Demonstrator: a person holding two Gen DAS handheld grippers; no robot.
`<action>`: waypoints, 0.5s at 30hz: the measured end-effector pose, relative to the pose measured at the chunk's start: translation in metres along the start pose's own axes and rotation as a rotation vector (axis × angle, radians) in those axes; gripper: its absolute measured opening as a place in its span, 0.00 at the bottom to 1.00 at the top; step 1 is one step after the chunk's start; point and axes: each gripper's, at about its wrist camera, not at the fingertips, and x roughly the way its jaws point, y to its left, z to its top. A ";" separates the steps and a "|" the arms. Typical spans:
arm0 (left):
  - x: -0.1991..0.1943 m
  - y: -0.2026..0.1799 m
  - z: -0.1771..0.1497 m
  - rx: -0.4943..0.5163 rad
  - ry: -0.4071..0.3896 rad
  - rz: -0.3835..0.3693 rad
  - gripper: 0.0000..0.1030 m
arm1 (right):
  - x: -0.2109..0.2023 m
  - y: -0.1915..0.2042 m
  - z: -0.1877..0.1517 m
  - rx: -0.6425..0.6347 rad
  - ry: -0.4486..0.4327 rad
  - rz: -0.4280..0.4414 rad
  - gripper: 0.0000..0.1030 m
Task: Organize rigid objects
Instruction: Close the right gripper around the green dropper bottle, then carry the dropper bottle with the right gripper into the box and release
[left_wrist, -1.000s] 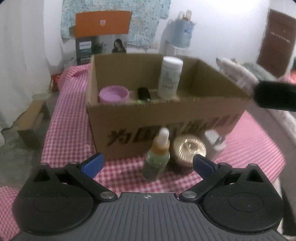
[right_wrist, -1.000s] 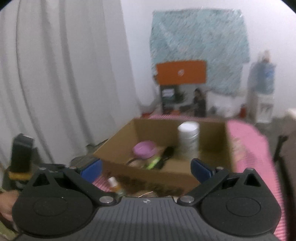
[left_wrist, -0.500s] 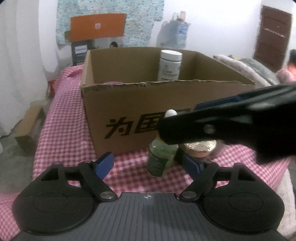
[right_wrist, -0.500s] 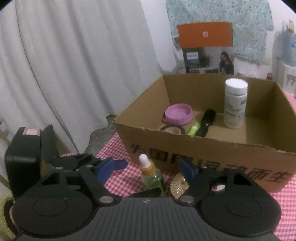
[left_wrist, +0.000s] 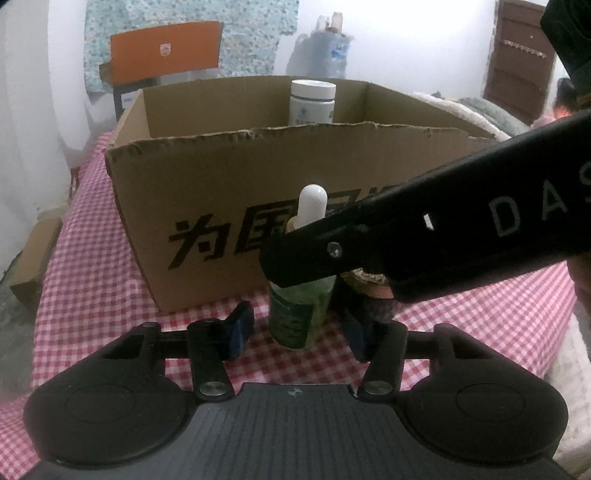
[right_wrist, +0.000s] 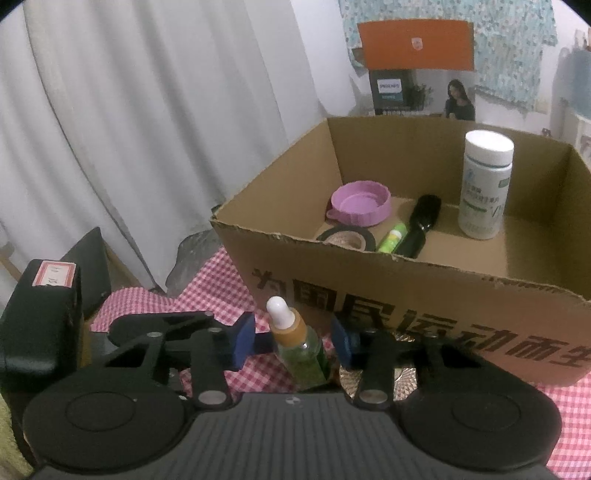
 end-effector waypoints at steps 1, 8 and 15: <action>0.001 0.000 0.000 0.000 0.002 0.001 0.45 | 0.001 -0.001 0.000 0.001 0.006 0.001 0.43; 0.007 -0.001 0.000 0.012 -0.014 0.000 0.31 | 0.010 -0.006 0.000 0.027 0.042 0.010 0.38; 0.006 -0.002 -0.002 0.017 -0.018 0.001 0.31 | 0.012 -0.007 -0.002 0.033 0.052 0.025 0.34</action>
